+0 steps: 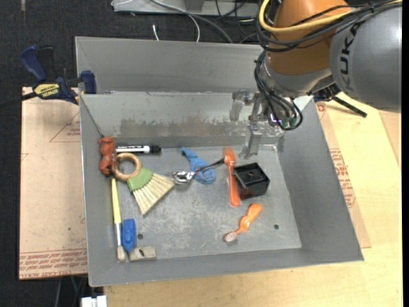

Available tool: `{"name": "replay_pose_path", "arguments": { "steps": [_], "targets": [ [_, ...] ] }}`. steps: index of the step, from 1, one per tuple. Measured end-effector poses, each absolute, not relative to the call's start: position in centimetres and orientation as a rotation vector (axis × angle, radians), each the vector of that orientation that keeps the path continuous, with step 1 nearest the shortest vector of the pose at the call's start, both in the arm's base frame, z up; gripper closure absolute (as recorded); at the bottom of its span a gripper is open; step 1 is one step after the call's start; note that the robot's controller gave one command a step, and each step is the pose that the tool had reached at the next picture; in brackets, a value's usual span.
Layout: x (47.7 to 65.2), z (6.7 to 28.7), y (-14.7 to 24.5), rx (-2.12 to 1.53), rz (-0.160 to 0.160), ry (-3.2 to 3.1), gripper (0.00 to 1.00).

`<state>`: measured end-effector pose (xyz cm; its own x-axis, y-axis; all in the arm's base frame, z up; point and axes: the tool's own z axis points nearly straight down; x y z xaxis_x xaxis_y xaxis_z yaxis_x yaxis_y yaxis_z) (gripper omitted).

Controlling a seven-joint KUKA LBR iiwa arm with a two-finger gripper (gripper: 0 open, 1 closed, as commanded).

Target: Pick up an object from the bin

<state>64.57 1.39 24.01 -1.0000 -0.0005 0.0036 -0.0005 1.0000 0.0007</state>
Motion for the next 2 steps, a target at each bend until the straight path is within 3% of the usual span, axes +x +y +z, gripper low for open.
{"name": "replay_pose_path", "arguments": {
  "steps": [1, 2],
  "targets": [
    [64.7, 24.3, 1.4, 0.000, -0.001, -3.144, 0.00],
    [65.1, 15.7, 4.7, 0.080, -0.002, -3.148, 0.00]
  ]
}}
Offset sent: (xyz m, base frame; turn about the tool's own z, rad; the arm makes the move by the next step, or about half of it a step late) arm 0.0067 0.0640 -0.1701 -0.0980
